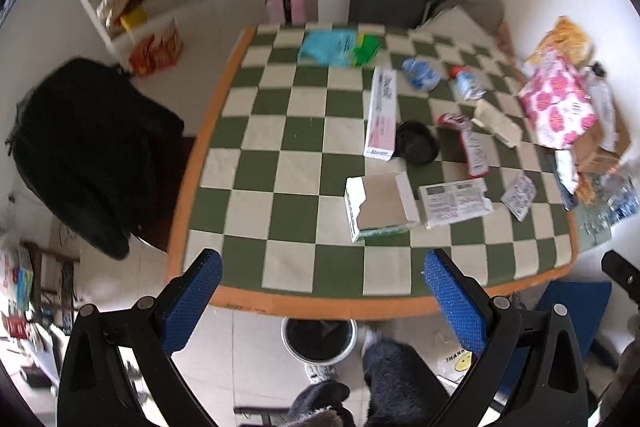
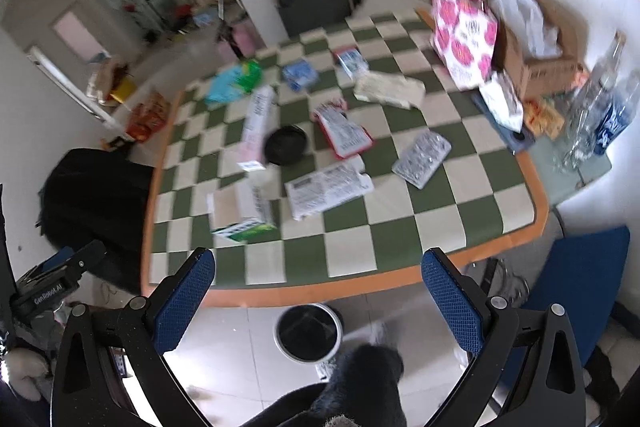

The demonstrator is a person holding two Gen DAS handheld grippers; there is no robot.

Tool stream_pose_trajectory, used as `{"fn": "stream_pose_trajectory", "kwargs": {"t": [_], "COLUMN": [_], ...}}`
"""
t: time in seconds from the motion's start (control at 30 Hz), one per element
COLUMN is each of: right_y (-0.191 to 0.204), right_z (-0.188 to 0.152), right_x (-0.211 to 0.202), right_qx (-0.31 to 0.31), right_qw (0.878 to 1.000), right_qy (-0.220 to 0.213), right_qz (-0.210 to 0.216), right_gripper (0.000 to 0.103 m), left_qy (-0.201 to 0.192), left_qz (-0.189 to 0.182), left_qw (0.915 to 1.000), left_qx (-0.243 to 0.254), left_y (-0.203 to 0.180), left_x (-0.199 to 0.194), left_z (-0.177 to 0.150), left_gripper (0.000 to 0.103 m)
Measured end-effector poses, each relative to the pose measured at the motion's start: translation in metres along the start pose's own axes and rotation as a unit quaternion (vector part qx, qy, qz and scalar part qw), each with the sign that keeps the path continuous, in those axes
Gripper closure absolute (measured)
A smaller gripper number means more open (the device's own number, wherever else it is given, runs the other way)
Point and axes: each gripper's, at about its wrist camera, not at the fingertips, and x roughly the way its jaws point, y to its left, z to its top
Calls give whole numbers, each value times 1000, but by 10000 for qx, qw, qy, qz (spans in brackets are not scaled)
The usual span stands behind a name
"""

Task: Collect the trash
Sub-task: 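Grasp the white Doctor toothpaste box with the left tool while the right tool grasps the red snack wrapper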

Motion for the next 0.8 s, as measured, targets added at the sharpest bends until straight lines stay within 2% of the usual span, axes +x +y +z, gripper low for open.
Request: {"fn": "stream_pose_trajectory", "kwargs": {"t": [0.13, 0.23, 0.4, 0.5, 0.57, 0.63, 0.67, 0.73, 0.77, 0.8], "right_y": [-10, -13, -10, -13, -13, -12, -11, -14, -18, -23], "right_z": [45, 95, 158, 186, 194, 199, 201, 204, 208, 211], "right_x": [66, 136, 251, 315, 343, 368, 377, 384, 384, 382], "right_qx": [-84, -322, -739, -989, -1068, -1098, -1105, -1044, -930, -795], "right_qw": [9992, 9969, 9886, 9808, 9765, 9724, 9713, 9725, 9748, 9771], "right_qy": [252, 529, 1144, 1533, 1779, 2018, 2077, 2055, 1997, 1948], "right_qz": [-291, -485, -645, -683, -587, -415, -350, -341, -347, -316], "right_gripper": [0, 0, 0, 0, 1, 16, 41, 46, 54, 56], "left_qy": [299, 550, 1161, 1441, 1573, 1654, 1691, 1751, 1796, 1827], "left_qz": [405, 642, 787, 797, 764, 684, 628, 508, 401, 353], "left_qw": [9987, 9964, 9901, 9863, 9846, 9837, 9832, 9824, 9817, 9811], "left_qx": [54, 98, 21, 18, 69, 188, 271, 411, 487, 532], "left_y": [-17, -31, -51, -62, -71, -81, -86, -97, -103, -106], "left_x": [54, 95, 166, 198, 216, 232, 240, 255, 264, 271], "left_z": [45, 74, 118, 137, 150, 164, 172, 185, 193, 198], "left_gripper": [0, 0, 0, 0, 0, 0, 0, 0, 1, 5]}}
